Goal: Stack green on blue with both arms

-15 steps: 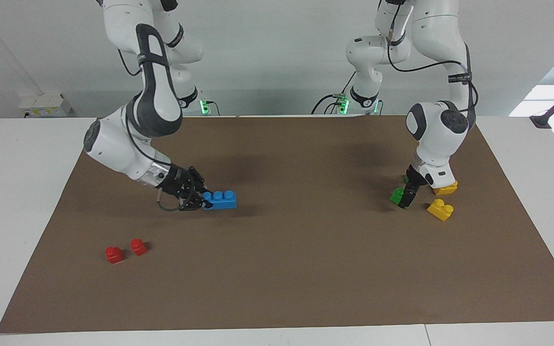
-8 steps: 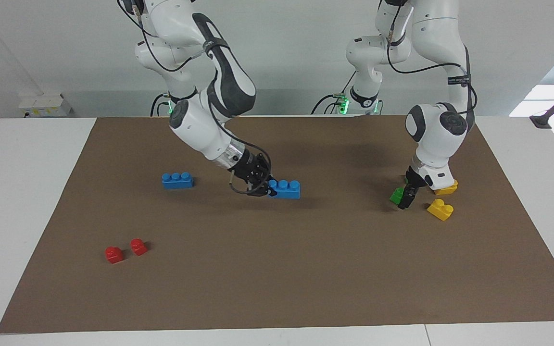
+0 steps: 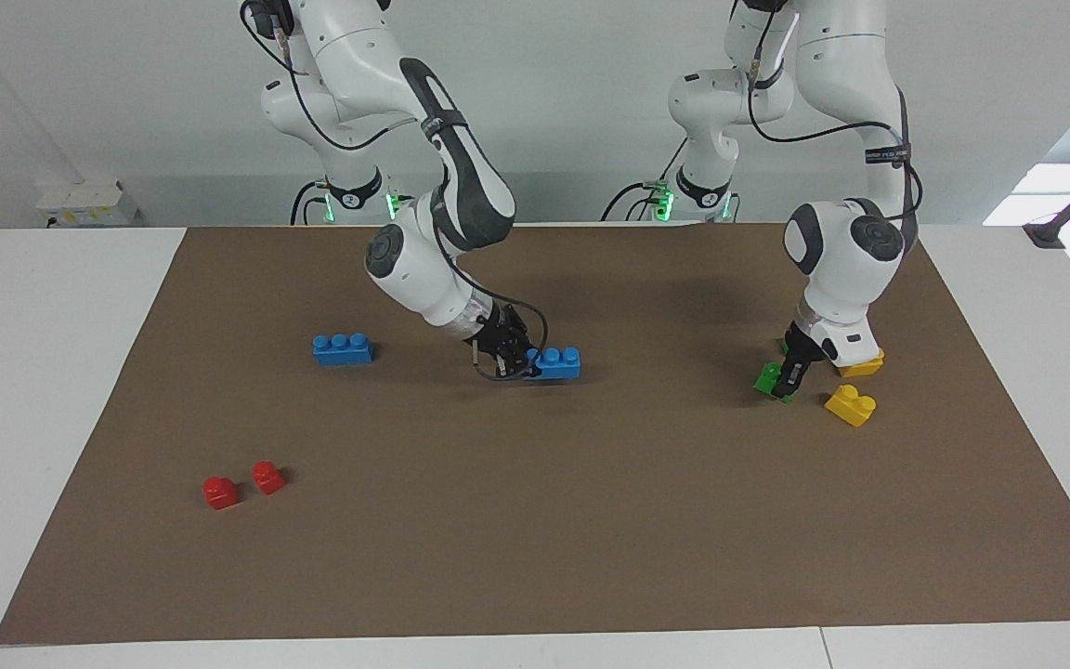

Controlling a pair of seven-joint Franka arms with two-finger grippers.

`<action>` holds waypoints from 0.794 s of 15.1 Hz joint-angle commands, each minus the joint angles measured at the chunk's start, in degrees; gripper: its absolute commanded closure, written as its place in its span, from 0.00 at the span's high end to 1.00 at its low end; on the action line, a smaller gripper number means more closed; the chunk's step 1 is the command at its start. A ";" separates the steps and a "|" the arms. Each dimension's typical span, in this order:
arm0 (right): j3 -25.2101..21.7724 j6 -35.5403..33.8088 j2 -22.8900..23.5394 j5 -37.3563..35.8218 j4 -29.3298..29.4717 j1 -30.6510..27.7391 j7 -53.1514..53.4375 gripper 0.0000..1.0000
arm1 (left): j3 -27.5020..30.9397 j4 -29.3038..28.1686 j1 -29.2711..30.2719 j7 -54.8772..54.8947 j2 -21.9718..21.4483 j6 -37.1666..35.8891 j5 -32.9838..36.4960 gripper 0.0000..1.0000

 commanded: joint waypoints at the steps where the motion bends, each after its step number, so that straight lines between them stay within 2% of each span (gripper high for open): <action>1: 0.21 1.63 0.83 2.15 -0.72 -0.15 -2.85 0.00 | -0.12 -0.48 0.32 -0.20 0.05 0.96 -0.70 0.00; 5: 0.21 2.07 1.80 4.86 -0.80 -0.15 -2.94 0.00 | -0.21 1.62 -0.55 -1.86 0.13 -0.61 -0.70 0.00; 9: 0.21 3.57 1.71 7.23 -1.68 -0.15 -2.94 0.00 | -0.30 11.80 -3.97 -10.01 0.05 -13.95 -0.70 0.00; 12: 0.21 4.79 1.63 8.21 -2.56 -0.24 -2.86 0.00 | -0.30 16.38 -7.84 -19.41 -0.57 -19.33 -0.70 0.00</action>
